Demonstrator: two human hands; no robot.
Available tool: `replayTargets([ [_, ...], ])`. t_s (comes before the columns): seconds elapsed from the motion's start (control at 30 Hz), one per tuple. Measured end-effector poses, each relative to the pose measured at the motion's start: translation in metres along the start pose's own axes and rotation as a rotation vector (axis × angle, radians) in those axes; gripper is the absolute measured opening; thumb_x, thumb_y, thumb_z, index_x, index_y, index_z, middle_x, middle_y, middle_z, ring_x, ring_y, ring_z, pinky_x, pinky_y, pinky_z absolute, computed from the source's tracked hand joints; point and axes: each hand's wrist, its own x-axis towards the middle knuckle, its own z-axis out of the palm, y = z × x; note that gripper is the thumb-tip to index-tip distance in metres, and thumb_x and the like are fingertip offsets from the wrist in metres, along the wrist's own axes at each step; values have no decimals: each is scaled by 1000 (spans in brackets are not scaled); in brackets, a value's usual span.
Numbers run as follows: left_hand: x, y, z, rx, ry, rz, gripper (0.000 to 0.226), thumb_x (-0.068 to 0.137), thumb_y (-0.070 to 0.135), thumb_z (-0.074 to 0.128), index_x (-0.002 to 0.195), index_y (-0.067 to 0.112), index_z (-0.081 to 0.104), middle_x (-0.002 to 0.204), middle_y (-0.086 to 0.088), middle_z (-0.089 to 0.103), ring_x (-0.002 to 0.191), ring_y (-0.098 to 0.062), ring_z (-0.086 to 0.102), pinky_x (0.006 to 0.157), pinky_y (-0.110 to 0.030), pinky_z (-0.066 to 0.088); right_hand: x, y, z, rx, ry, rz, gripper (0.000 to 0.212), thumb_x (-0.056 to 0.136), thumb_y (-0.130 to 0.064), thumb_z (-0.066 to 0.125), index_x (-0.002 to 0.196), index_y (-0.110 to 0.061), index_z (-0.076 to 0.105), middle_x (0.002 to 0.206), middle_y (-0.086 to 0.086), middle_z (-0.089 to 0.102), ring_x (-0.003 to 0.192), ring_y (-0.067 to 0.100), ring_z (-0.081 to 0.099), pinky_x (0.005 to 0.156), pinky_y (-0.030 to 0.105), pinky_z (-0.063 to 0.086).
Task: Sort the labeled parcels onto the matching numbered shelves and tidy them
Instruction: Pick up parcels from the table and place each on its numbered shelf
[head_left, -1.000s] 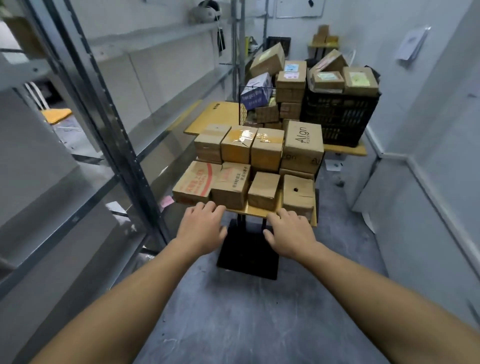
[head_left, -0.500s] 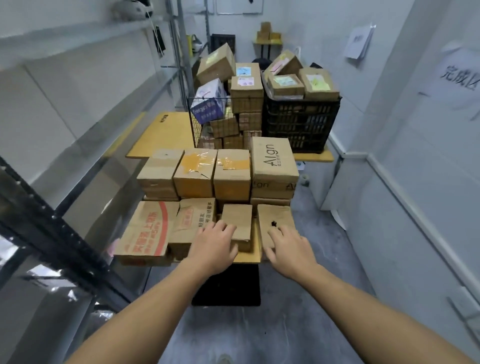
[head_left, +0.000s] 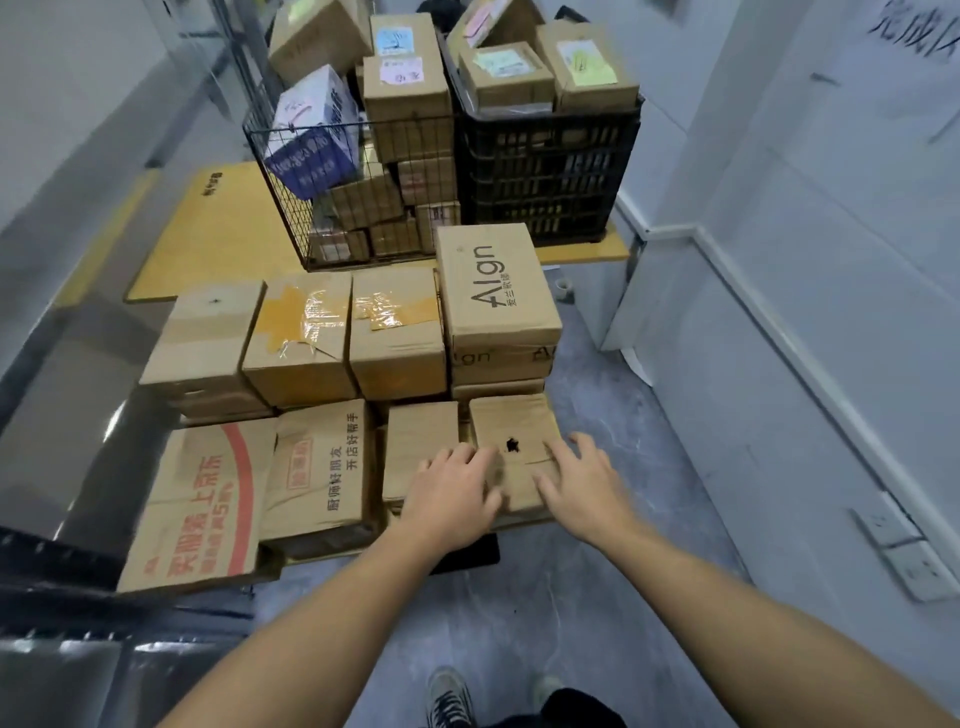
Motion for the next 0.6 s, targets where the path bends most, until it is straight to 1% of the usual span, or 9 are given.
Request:
replayTargets([
  [0.1, 5, 5, 15, -11, -26, -51, 50, 94, 49, 44, 140, 33, 36, 136, 4, 50, 124, -21, 44, 104, -42, 38, 7, 12, 9, 75, -59, 3, 51, 101, -45, 49, 148, -29, 39, 148, 10, 34, 132, 33, 40, 106, 44, 41],
  [0.2, 3, 9, 23, -3, -4, -89, 50, 94, 49, 44, 141, 32, 36, 135, 5, 50, 123, -20, 42, 103, -40, 37, 11, 22, 17, 167, -125, 8, 52, 101, -43, 50, 150, -31, 36, 145, 10, 39, 129, 32, 44, 104, 41, 42],
  [0.27, 2, 12, 25, -32, 30, -111, 50, 94, 47, 45, 141, 31, 37, 135, 6, 49, 122, -19, 42, 103, -38, 37, 15, 27, 20, 258, -131, -6, 52, 101, -39, 52, 150, -28, 38, 141, 11, 44, 125, 30, 49, 100, 36, 41],
  [0.33, 0, 15, 29, -49, 76, -116, 48, 94, 46, 45, 139, 30, 40, 135, 6, 50, 121, -18, 43, 102, -37, 37, 16, 28, 21, 361, -120, -10, 49, 101, -34, 55, 147, -25, 42, 136, 11, 49, 123, 27, 51, 93, 29, 38],
  [0.4, -2, 21, 30, -98, 129, -127, 47, 93, 46, 47, 138, 31, 43, 134, 8, 50, 120, -16, 43, 102, -35, 37, 16, 29, 19, 455, -87, 10, 47, 100, -33, 58, 144, -24, 46, 134, 10, 50, 122, 25, 52, 90, 26, 36],
  [0.43, -3, 24, 31, -156, 160, -142, 48, 93, 46, 48, 138, 31, 44, 135, 9, 50, 119, -14, 43, 103, -36, 37, 15, 30, 17, 496, -70, 18, 46, 100, -34, 58, 143, -24, 47, 134, 9, 50, 122, 24, 52, 90, 26, 35],
  [0.5, -2, 31, 30, -351, 228, -176, 48, 92, 45, 51, 139, 32, 47, 134, 11, 49, 119, -10, 44, 102, -36, 40, 14, 34, 12, 589, -40, 32, 46, 99, -37, 59, 141, -26, 48, 132, 5, 49, 119, 20, 51, 89, 27, 37],
  [0.53, -2, 36, 28, -469, 262, -188, 48, 92, 44, 53, 139, 32, 47, 134, 12, 49, 120, -8, 45, 101, -35, 42, 13, 36, 9, 657, -31, 42, 44, 98, -38, 60, 139, -29, 49, 131, 3, 49, 117, 18, 51, 90, 28, 40],
  [0.6, -2, 47, 24, -653, 315, -179, 45, 93, 41, 55, 138, 32, 49, 132, 13, 49, 120, -4, 48, 98, -30, 45, 11, 42, 5, 799, -19, 57, 36, 97, -40, 61, 131, -39, 50, 131, -1, 49, 118, 16, 52, 96, 35, 48],
])
